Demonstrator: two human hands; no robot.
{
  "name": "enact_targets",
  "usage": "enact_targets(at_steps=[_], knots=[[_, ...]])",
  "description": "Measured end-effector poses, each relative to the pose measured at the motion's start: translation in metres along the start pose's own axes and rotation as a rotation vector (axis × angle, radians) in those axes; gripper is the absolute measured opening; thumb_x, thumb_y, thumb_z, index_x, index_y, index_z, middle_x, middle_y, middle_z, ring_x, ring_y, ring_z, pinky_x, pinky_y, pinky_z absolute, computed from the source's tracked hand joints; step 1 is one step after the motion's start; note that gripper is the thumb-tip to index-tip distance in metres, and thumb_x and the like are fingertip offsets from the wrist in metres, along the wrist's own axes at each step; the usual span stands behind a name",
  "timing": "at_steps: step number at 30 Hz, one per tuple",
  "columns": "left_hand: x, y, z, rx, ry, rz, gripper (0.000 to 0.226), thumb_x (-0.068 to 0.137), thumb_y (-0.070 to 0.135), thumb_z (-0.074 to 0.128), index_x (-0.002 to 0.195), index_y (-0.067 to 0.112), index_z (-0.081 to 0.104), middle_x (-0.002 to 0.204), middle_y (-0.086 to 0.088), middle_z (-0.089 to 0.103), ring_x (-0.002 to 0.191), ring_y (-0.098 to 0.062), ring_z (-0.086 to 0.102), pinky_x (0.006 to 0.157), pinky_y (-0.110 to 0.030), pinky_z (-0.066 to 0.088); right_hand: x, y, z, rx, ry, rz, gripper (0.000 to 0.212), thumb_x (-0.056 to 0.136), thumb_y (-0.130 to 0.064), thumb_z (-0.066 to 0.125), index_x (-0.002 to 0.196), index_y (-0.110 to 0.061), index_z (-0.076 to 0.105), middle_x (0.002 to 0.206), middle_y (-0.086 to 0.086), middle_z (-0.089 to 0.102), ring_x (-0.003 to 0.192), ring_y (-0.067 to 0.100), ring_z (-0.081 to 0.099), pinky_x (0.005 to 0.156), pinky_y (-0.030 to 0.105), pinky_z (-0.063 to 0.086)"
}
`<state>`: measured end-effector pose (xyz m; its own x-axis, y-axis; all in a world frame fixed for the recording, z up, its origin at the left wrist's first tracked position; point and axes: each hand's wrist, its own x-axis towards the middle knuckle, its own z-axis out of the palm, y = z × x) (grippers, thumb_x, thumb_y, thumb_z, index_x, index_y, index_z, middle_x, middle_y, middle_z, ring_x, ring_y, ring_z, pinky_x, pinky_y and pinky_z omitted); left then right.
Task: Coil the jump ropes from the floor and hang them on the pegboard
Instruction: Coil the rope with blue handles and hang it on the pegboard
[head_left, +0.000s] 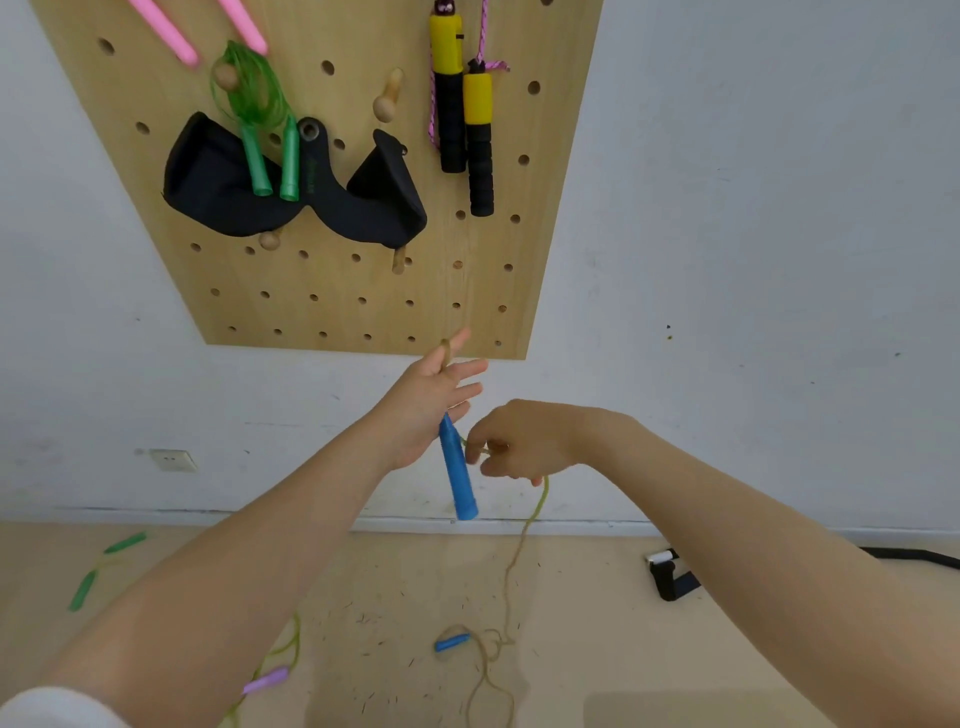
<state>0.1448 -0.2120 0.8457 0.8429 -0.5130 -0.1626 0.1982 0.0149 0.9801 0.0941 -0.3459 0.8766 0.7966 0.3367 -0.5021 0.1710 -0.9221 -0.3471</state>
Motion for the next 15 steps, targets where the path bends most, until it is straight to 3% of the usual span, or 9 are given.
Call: enact_targets(at_steps=[2,5,7,9,12,14,15], knots=[[0.003,-0.008,-0.006,0.125,0.022,0.012,0.045,0.102,0.016,0.033,0.142,0.038,0.03,0.135,0.009,0.05,0.132,-0.016,0.039,0.111,-0.032,0.027,-0.006,-0.001,-0.009,0.016,0.013,-0.017,0.018,0.09,-0.028,0.052,0.094,-0.016,0.064,0.067,-0.006,0.057,0.069,0.018,0.066,0.067,0.024,0.043],[0.004,-0.016,-0.025,0.306,0.093,0.009,0.042,0.104,0.021,0.029,0.142,0.038,0.031,0.138,0.014,0.048,0.138,-0.012,0.028,0.104,-0.027,0.021,-0.017,0.006,-0.02,0.175,0.001,-0.04,0.015,0.087,-0.027,0.058,0.089,-0.015,0.067,0.054,-0.012,0.053,0.062,0.012,0.059,0.075,0.028,0.049],[0.0,-0.017,-0.032,0.417,0.075,-0.041,0.041,0.104,0.018,0.026,0.142,0.032,0.034,0.138,0.013,0.048,0.138,-0.012,0.027,0.101,-0.023,0.02,-0.022,0.01,-0.025,0.274,0.051,-0.061,0.014,0.088,-0.021,0.058,0.091,-0.015,0.07,0.051,-0.018,0.049,0.054,0.005,0.047,0.064,0.026,0.05],[-0.007,-0.015,-0.03,0.436,-0.043,-0.088,0.038,0.102,0.014,0.031,0.131,0.029,0.049,0.133,0.011,0.054,0.133,-0.01,0.036,0.104,-0.026,0.022,-0.02,0.01,-0.029,0.282,0.173,-0.098,0.016,0.089,-0.02,0.056,0.09,-0.017,0.072,0.05,-0.017,0.046,0.05,0.001,0.04,0.056,0.02,0.039],[-0.018,-0.006,-0.016,0.232,-0.219,-0.112,0.029,0.096,0.008,0.041,0.115,0.015,0.062,0.105,-0.006,0.071,0.102,-0.017,0.065,0.099,-0.034,0.04,-0.013,0.008,-0.033,0.274,0.367,-0.171,0.02,0.092,-0.02,0.056,0.093,-0.013,0.074,0.065,-0.016,0.057,0.056,-0.005,0.049,0.061,0.011,0.038],[-0.021,-0.002,-0.007,-0.005,-0.258,-0.109,0.032,0.095,0.004,0.033,0.107,0.005,0.063,0.082,-0.014,0.07,0.071,-0.025,0.066,0.074,-0.034,0.053,-0.01,0.008,-0.034,0.241,0.432,-0.201,0.02,0.091,-0.019,0.056,0.095,-0.011,0.074,0.069,-0.014,0.06,0.06,-0.004,0.05,0.062,0.015,0.041],[-0.022,0.0,-0.003,-0.093,-0.244,-0.107,0.033,0.094,0.003,0.032,0.101,0.004,0.064,0.072,-0.013,0.067,0.058,-0.023,0.061,0.062,-0.03,0.052,-0.009,0.009,-0.034,0.219,0.461,-0.215,0.02,0.091,-0.02,0.057,0.095,-0.011,0.074,0.07,-0.014,0.06,0.062,-0.003,0.05,0.064,0.019,0.042]])
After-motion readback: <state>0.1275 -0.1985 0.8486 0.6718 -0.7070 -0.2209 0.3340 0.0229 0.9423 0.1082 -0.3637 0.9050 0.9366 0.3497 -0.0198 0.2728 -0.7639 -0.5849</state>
